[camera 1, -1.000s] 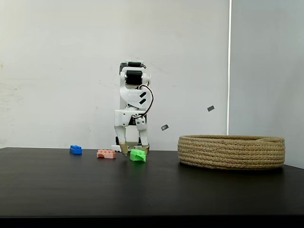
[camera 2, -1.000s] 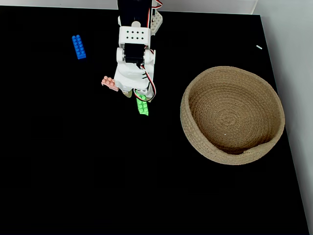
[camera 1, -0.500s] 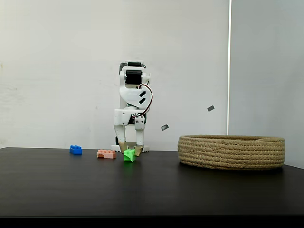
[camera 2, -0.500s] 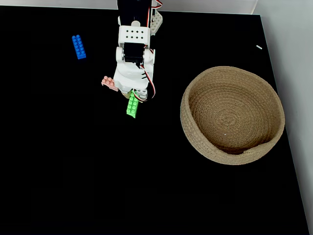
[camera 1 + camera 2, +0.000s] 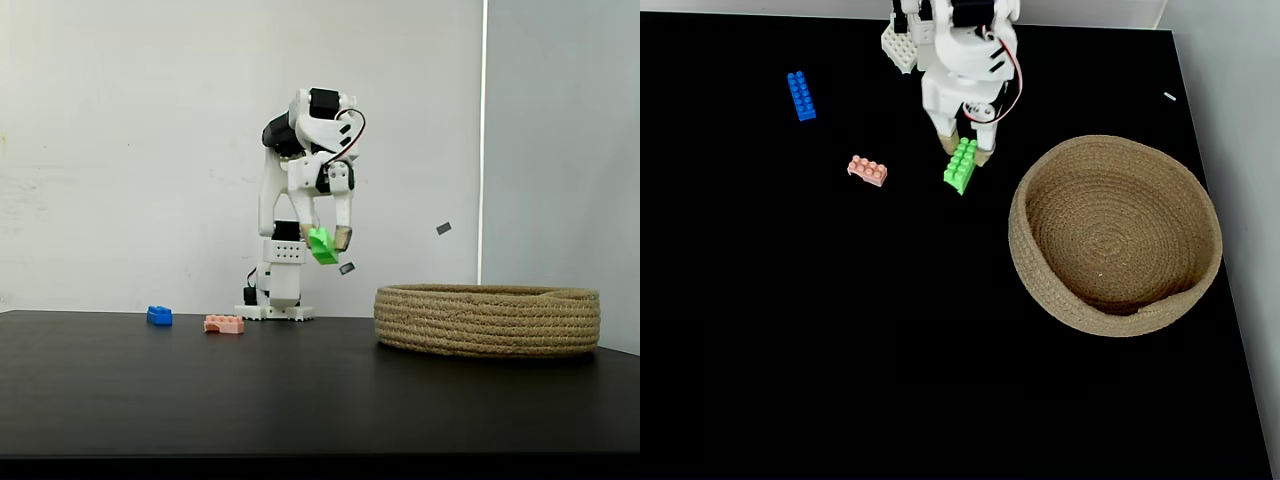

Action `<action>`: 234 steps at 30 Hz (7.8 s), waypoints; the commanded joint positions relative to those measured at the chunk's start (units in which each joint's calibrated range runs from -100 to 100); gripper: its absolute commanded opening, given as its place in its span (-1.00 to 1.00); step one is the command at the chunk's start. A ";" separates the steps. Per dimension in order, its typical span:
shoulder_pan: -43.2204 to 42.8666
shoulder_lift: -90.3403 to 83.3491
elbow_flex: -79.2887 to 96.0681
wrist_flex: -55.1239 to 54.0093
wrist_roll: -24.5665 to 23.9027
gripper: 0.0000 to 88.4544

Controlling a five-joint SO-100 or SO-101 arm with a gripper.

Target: Place the lego blocks in the tray

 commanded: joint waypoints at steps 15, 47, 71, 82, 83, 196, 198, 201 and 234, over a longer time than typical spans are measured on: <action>-23.34 2.71 -3.50 -22.56 -28.86 -1.00; -8.66 -0.47 -2.59 -12.90 -40.10 -0.32; 21.43 -15.60 31.89 -12.07 -43.96 -0.26; 27.61 -16.72 40.92 -24.31 -40.29 -0.25; 27.77 -16.63 41.92 -25.56 -40.15 -0.26; 11.12 -5.89 11.00 -14.82 -39.27 -0.38; 14.67 -6.14 10.55 -14.23 -38.39 -0.34; 19.61 -6.14 11.18 -14.23 -36.19 -0.34; 53.25 -23.08 33.62 0.93 -43.86 -0.20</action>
